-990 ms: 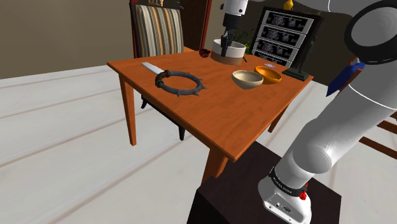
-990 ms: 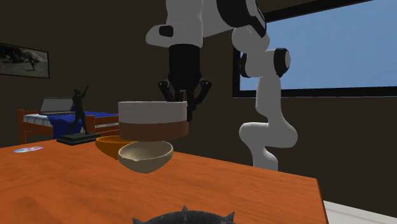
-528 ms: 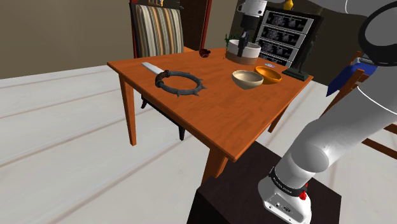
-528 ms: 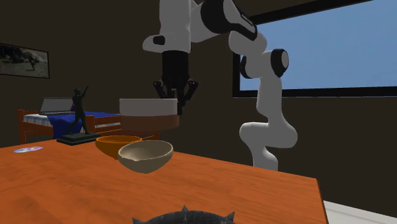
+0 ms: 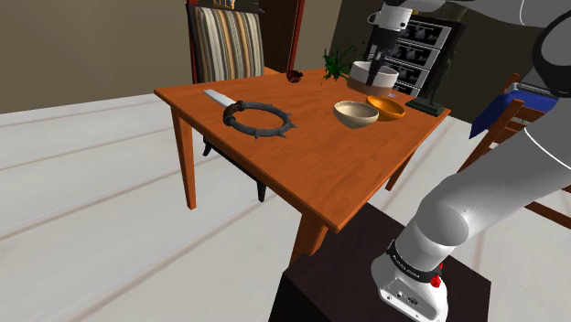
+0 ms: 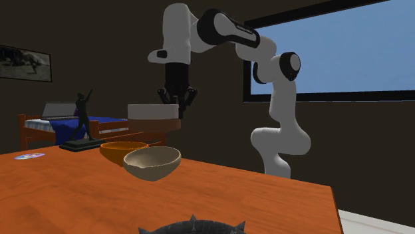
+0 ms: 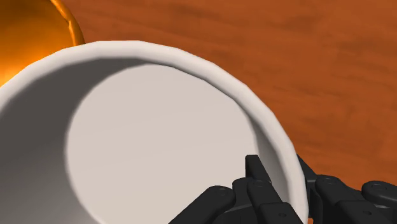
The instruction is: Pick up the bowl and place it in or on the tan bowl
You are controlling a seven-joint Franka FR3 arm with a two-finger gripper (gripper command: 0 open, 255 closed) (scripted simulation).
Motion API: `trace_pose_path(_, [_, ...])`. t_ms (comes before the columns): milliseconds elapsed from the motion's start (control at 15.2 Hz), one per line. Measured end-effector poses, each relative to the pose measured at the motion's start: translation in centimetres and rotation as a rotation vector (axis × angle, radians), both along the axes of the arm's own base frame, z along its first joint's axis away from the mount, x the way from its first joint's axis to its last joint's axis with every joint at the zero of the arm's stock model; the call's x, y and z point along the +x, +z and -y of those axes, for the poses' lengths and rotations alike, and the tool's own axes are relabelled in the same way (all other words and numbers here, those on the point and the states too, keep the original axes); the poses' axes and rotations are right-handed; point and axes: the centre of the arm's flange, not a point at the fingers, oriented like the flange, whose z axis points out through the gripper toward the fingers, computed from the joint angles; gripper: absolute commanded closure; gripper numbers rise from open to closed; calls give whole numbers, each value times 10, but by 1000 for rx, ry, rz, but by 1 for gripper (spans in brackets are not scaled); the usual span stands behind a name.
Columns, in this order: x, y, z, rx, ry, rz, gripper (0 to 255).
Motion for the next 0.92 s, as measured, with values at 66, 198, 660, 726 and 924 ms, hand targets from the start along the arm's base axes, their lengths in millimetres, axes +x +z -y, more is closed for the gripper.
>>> trace_pose_path(66, [0, -3, 1, 0, 1, 0, 255])
trace_pose_path(198, [-2, -13, 2, 0, 1, 0, 255])
trace_pose_path(660, [-2, -52, 3, 0, 1, -1, 255])
trace_pose_path(726, [-1, -57, 3, 0, 1, -1, 255])
trace_pose_path(924, [-2, -71, 1, 0, 2, -1, 255])
